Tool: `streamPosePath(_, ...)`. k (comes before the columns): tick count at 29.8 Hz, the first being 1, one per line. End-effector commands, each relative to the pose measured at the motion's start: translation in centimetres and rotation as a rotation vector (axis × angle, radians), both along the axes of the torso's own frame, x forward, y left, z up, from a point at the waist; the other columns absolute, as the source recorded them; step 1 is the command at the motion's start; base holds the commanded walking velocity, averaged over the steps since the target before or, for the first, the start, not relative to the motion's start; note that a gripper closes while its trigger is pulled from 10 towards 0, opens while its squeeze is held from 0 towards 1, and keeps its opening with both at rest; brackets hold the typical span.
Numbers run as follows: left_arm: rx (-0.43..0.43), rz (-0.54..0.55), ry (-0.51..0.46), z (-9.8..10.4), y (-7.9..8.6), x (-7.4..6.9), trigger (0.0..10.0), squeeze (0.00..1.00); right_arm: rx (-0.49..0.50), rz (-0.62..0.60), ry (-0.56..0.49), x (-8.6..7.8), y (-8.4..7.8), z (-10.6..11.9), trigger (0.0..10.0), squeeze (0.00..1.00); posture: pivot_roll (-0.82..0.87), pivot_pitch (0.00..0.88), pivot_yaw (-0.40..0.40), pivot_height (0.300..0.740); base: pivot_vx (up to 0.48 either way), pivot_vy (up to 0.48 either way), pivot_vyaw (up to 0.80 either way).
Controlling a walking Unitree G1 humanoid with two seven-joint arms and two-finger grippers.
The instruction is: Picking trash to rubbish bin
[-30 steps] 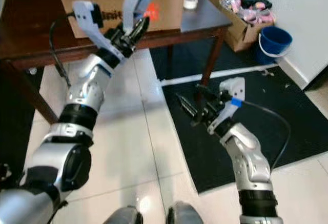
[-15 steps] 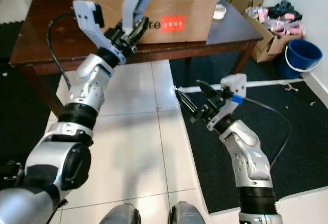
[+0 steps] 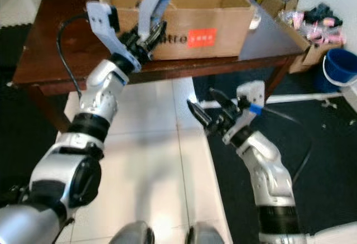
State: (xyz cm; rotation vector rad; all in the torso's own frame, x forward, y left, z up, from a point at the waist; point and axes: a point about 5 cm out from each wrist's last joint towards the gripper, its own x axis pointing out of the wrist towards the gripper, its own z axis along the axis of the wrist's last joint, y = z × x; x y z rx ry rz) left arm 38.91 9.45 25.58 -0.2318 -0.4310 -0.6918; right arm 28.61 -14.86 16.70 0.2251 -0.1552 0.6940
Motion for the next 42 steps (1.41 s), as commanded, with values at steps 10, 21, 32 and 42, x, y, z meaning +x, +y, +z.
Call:
streamPosePath(10,-0.015,-0.026,-0.07,1.5,-1.3,-0.3,10.0,0.0,0.011,0.008,-0.026,0.3,0.2,0.8,10.0,0.0,0.05,0.032,-0.048,0.74,0.349,0.0,0.0)
streamPosePath(21,-0.01,-0.027,-0.16,3.7,-2.3,-0.5,10.0,0.0,0.0,0.002,-0.059,0.9,-0.2,1.7,10.0,0.0,0.04,0.003,-0.053,0.74,0.353,0.0,0.0)
streamPosePath(32,0.245,0.037,-0.215,2.9,-5.3,-0.5,10.0,0.0,0.011,-0.002,-0.06,0.8,0.2,1.5,10.0,0.0,0.03,0.005,-0.034,0.74,0.218,0.0,0.0)
streamPosePath(42,0.294,0.101,-0.181,1.7,-5.3,-0.2,10.0,0.0,0.021,0.073,-0.111,-0.5,0.6,2.9,10.0,0.0,0.01,0.01,-0.031,0.74,0.249,0.0,0.0)
